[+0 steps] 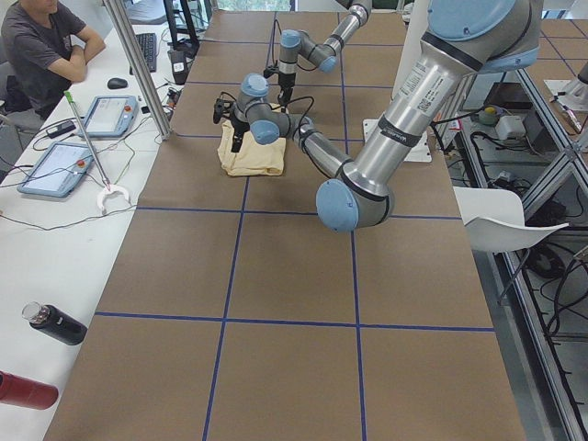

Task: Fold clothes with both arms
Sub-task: 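Grasp the folded shirt's side with the right gripper and drag it nearer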

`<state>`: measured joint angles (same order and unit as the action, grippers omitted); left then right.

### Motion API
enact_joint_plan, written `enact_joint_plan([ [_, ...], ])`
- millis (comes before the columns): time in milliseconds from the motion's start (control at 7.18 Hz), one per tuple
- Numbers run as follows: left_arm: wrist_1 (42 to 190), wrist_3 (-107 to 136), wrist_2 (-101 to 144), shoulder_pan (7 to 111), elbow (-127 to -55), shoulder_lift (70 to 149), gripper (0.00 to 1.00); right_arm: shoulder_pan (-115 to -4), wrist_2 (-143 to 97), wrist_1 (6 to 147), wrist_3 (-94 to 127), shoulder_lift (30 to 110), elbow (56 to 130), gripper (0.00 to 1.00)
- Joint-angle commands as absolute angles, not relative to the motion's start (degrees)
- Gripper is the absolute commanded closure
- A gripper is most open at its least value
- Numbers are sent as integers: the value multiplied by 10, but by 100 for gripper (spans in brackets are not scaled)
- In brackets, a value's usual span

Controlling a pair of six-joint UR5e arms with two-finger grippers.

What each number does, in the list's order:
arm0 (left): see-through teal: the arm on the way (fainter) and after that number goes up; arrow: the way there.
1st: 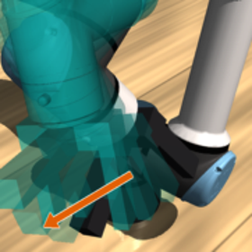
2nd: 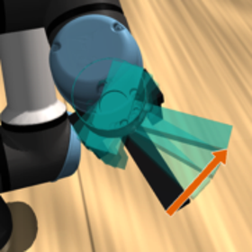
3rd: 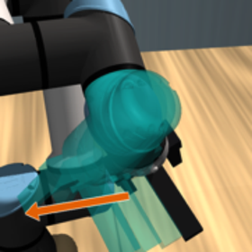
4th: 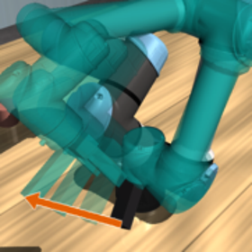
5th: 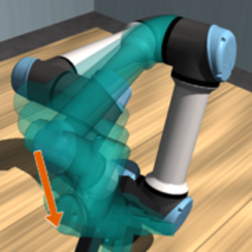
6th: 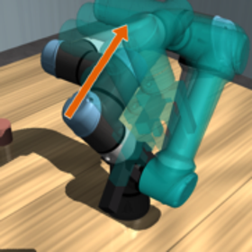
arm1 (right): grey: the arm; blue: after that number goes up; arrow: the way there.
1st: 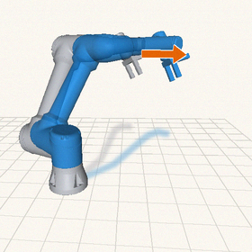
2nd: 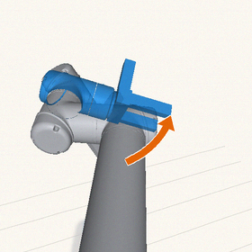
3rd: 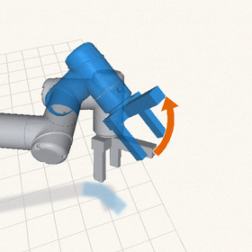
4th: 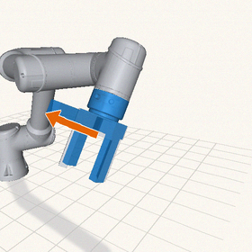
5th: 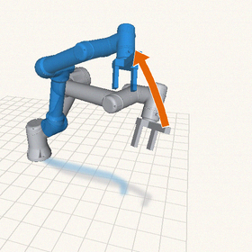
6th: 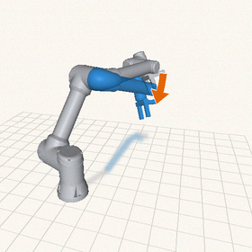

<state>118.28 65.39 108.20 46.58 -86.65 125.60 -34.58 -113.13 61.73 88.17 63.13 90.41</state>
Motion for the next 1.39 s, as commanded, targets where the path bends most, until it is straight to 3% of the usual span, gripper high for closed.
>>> enact_joint_plan([
  [0, 1182, 654, 1082, 467, -869, 1256, 1, -313, -1143, 641, 889, 635, 953, 100],
  [418, 1179, 654, 1083, 467, -872, 1256, 1, -240, -1173, 694, 1000, 625, 1032, 100],
  [836, 1179, 654, 1083, 467, -873, 1256, 1, -173, -1174, 691, 1064, 608, 1031, 100],
  [975, 1179, 654, 1083, 467, -872, 1255, 1, -160, -1172, 690, 1070, 600, 1027, 43],
  [1114, 1179, 653, 1083, 467, -872, 1255, 1, -147, -1160, 690, 1074, 596, 1027, 0],
  [1253, 1181, 653, 1085, 467, -874, 1246, 1, -147, -1159, 690, 1073, 597, 1029, 0],
])
